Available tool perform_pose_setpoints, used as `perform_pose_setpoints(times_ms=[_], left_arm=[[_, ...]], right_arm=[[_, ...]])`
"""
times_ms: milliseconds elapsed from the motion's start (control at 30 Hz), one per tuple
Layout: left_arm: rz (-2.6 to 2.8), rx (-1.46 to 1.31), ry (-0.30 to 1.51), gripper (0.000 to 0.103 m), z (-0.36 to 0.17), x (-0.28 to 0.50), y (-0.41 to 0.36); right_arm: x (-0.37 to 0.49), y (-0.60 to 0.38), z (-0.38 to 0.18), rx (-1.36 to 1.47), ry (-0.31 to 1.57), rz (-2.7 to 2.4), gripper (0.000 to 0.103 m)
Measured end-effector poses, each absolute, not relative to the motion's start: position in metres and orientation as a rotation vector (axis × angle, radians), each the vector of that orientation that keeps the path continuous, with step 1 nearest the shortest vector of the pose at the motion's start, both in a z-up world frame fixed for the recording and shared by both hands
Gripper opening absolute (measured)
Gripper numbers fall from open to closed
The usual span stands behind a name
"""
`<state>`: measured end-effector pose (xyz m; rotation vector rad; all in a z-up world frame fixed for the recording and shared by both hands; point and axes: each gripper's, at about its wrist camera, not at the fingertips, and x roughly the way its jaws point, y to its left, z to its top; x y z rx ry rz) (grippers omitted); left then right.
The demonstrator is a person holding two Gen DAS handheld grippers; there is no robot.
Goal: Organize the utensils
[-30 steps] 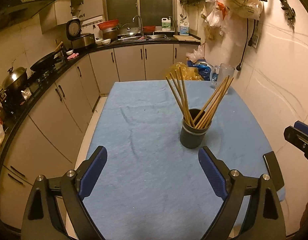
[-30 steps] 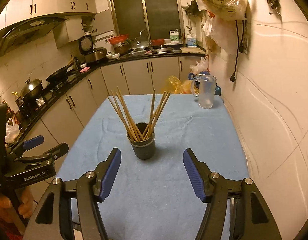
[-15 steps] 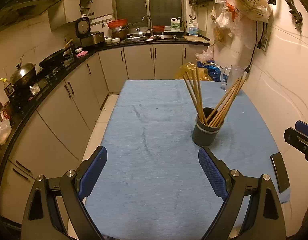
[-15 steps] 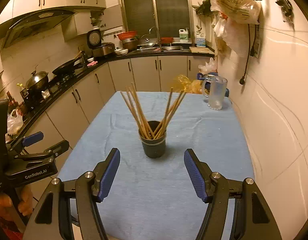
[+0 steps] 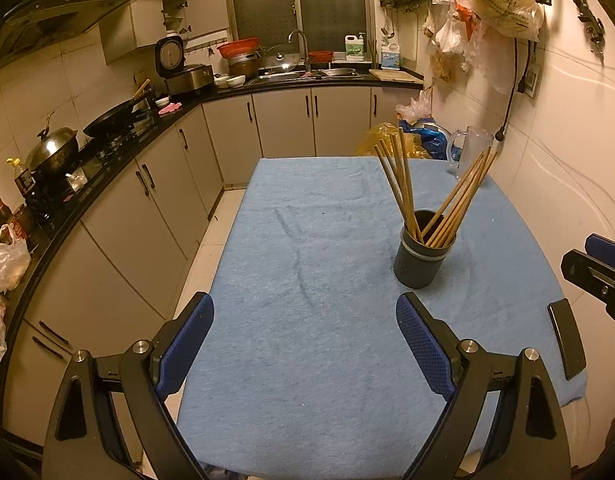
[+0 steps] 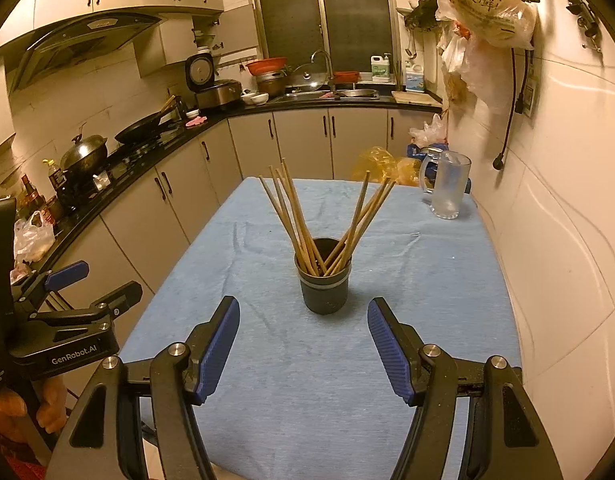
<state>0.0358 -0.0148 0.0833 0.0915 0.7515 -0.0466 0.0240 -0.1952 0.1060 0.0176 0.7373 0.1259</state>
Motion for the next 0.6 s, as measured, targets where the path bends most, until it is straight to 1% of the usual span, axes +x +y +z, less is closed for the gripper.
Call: perform_pose_setpoints(times_ms=[600], left_arm=[[-0.050,0.096,0.750,0.092,0.0822,0.0315,-0.0165]], right_arm=[[0.0201,-0.1996,0.1046,0.017,0.746,0.119,0.072]])
